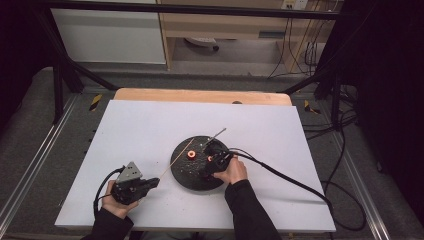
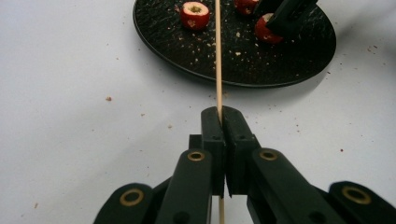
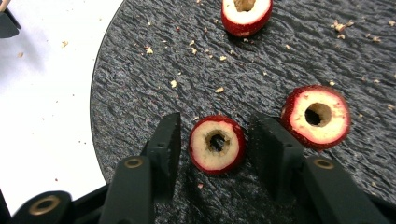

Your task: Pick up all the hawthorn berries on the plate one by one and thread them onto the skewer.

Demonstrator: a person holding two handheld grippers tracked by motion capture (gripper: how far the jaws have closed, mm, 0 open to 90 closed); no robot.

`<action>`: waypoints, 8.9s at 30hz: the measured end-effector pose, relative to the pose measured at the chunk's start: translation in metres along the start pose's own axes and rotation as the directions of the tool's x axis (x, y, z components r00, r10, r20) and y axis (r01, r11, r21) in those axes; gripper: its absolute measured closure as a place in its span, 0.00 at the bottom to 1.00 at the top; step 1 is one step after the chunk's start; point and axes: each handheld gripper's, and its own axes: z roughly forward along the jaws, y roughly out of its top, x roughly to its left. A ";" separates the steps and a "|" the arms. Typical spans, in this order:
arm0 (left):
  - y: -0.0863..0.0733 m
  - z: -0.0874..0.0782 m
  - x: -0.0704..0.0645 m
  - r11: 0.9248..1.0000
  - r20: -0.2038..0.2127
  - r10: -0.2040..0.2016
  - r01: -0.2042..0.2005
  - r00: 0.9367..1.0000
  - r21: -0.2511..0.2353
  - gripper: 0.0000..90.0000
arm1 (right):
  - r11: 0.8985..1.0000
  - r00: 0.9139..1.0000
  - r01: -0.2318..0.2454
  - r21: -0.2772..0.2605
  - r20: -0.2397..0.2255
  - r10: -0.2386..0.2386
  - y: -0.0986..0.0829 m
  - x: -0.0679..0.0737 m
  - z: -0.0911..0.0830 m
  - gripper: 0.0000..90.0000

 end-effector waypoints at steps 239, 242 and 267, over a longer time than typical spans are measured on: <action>0.033 0.021 -0.020 0.991 -0.009 -0.078 0.077 0.997 -0.114 0.98 | 0.787 0.998 -0.066 -0.614 -0.035 0.056 -0.069 -0.008 -0.043 0.17; 0.026 0.013 -0.014 0.990 -0.012 -0.087 0.085 0.996 -0.111 0.98 | 0.835 0.999 -0.019 -0.550 0.018 0.035 -0.070 -0.011 -0.043 0.12; -0.008 -0.008 0.008 0.992 -0.017 -0.109 0.107 0.994 -0.072 0.98 | 0.979 0.990 0.066 -0.191 0.135 -0.040 -0.015 -0.022 -0.032 0.06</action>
